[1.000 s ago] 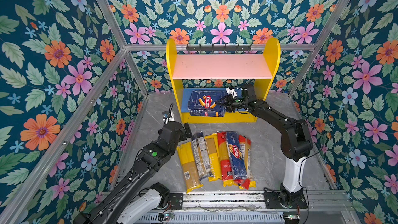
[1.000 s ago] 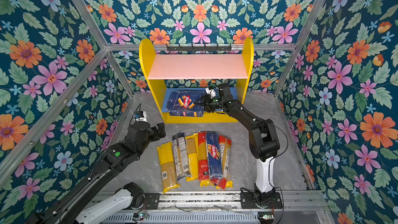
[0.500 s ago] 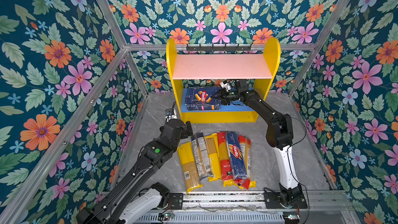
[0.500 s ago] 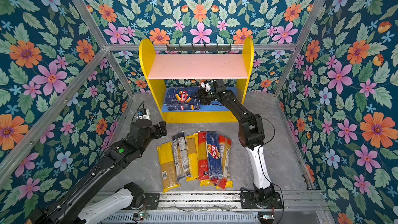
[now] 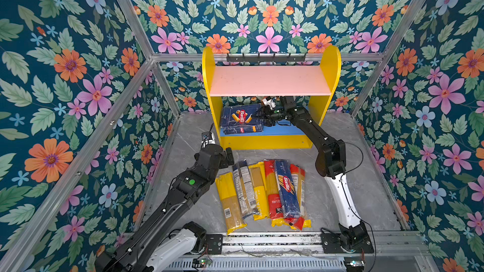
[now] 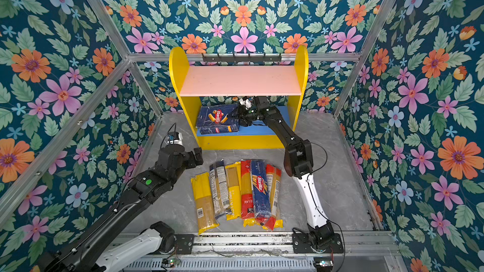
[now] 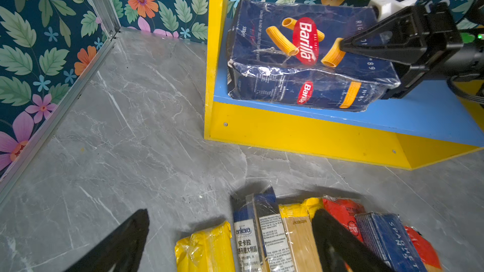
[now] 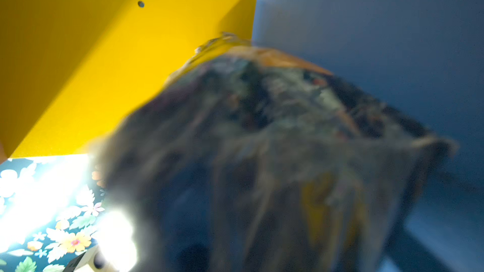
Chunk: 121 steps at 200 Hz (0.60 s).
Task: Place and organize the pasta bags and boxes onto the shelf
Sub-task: 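Carry the rigatoni box onto the blue lower shelf with the right gripper, then open the right gripper and withdraw it from the shelf toward the pile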
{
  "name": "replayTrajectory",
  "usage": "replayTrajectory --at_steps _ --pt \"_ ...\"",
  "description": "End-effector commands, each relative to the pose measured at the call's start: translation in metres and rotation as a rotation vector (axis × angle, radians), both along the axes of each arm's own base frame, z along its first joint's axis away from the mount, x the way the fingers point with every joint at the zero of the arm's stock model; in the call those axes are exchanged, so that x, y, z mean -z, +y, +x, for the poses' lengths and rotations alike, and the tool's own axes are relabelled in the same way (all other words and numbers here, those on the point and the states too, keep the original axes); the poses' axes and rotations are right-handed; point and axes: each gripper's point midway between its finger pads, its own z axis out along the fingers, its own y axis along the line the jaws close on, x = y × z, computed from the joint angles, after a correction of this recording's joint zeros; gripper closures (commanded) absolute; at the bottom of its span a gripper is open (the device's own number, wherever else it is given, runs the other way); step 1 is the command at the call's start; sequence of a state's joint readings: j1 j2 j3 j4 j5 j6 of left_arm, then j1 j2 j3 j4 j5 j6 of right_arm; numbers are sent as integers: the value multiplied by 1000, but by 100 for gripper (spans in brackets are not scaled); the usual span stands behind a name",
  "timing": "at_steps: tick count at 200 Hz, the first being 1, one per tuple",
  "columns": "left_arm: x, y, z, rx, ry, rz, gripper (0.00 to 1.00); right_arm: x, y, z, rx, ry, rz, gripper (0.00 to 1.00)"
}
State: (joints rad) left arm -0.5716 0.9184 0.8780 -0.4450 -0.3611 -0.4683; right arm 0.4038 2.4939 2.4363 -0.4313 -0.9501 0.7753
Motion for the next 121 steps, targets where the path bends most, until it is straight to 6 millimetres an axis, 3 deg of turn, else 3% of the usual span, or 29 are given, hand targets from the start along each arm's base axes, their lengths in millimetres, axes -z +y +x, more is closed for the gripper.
replayTrajectory --at_steps 1,8,42,86,121 --pt "-5 0 1 5 -21 -4 0 -13 2 -5 -41 -48 26 25" --pt "-5 1 1 4 -20 -3 1 -12 0 -4 -31 -50 13 18" --pt "-4 3 0 3 -15 -4 0 -8 -20 -2 27 -51 -44 1" --pt "0 3 -1 6 -7 -12 0 -1 -55 -12 99 -57 -123 1" --pt "4 1 -1 10 1 -25 0 4 -70 -31 120 -52 -178 1"
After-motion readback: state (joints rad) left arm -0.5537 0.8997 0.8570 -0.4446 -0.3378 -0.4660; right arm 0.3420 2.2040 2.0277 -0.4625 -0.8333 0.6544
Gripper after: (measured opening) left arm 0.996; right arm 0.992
